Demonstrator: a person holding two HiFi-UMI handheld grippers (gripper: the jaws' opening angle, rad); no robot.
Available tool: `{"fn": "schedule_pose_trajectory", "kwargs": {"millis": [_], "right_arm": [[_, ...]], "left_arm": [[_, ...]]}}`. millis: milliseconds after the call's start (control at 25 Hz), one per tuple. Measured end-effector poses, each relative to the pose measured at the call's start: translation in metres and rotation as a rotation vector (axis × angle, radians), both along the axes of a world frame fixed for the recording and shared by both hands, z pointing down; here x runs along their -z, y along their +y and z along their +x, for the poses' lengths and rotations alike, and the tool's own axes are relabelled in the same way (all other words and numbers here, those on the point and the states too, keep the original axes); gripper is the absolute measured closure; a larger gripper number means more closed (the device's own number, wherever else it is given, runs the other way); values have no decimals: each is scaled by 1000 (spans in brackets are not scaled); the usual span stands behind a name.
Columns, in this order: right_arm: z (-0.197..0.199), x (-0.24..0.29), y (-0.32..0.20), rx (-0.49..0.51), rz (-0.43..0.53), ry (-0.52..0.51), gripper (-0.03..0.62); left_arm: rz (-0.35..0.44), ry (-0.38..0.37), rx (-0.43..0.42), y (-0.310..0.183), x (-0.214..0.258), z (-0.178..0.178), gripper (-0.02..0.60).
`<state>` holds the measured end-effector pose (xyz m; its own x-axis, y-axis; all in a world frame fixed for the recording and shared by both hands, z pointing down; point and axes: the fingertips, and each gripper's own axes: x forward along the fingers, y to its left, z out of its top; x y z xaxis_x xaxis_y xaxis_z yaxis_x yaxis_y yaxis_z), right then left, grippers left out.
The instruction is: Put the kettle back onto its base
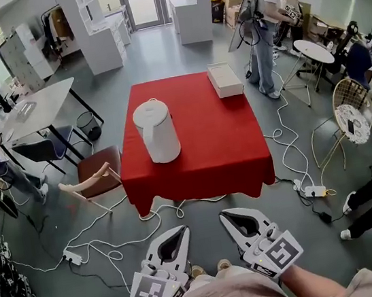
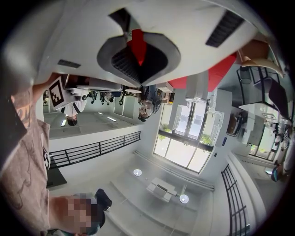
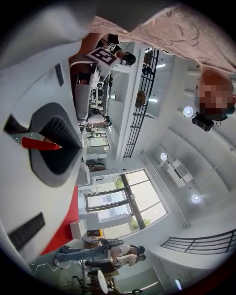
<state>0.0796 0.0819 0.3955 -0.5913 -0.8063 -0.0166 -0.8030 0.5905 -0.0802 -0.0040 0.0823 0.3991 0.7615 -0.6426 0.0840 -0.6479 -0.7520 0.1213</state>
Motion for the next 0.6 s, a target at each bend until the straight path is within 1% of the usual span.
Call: {"fn": "schedule_pose_trajectory", "kwargs": {"millis": [80, 280, 440, 600], "right_arm": [[-4, -1, 6, 1, 0, -3, 591], [-17, -2, 16, 3, -3, 0, 591], [-25, -2, 21, 1, 8, 21, 591], [-27, -2, 21, 6, -5, 15, 591]], "left_arm": [[-18, -10, -8, 8, 0, -3, 584], [35, 4, -11, 13, 6, -14, 584], [23, 10, -18, 18, 6, -18, 584], [25, 12, -21, 18, 7, -21, 584]]}}
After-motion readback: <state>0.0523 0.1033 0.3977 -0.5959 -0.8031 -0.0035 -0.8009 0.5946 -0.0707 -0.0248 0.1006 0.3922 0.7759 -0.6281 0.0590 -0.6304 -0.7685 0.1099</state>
